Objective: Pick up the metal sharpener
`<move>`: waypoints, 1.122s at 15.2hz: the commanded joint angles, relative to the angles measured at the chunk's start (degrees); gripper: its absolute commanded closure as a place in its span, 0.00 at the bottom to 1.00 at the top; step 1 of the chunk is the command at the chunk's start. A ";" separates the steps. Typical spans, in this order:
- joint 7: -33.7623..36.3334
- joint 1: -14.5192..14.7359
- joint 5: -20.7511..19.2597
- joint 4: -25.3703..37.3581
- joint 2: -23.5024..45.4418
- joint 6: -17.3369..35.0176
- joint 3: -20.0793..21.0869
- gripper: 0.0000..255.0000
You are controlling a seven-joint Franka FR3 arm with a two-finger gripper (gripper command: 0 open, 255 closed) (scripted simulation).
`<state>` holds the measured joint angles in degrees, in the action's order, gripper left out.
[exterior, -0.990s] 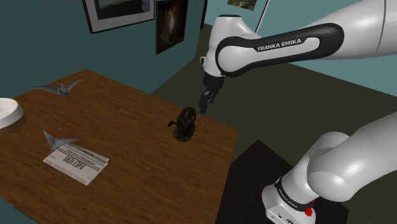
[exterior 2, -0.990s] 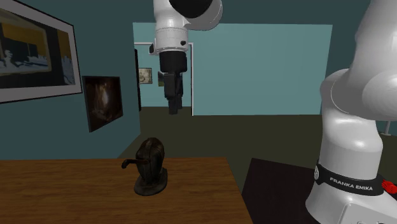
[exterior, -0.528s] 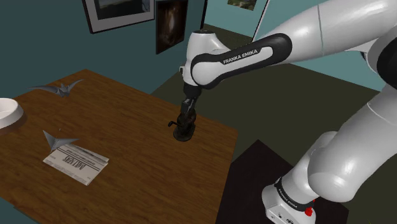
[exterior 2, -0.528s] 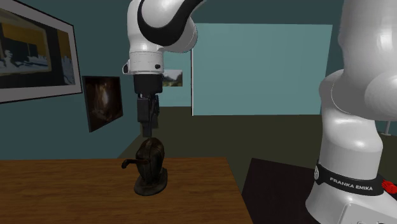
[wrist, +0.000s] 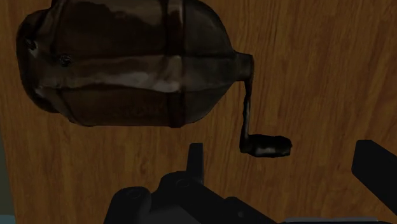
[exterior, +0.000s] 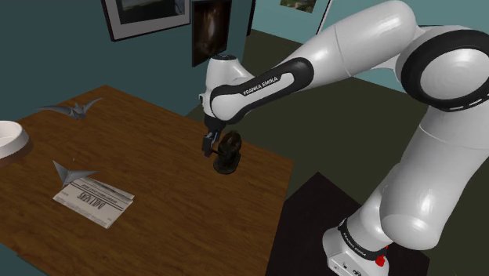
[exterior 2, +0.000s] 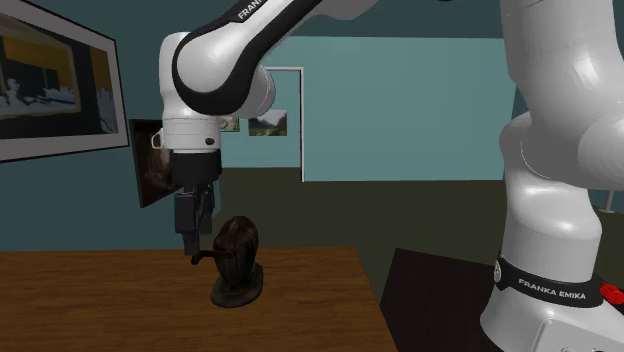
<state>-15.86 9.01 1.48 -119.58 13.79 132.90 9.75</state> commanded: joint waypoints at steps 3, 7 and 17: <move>0.12 0.23 -0.43 -0.34 2.43 2.82 -0.07 0.00; 0.21 0.33 -0.68 -0.68 3.80 4.52 -0.18 0.00; 0.21 0.33 -0.68 -0.68 3.81 4.52 -0.18 1.00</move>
<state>-15.64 9.35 0.80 -120.21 17.59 137.50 9.59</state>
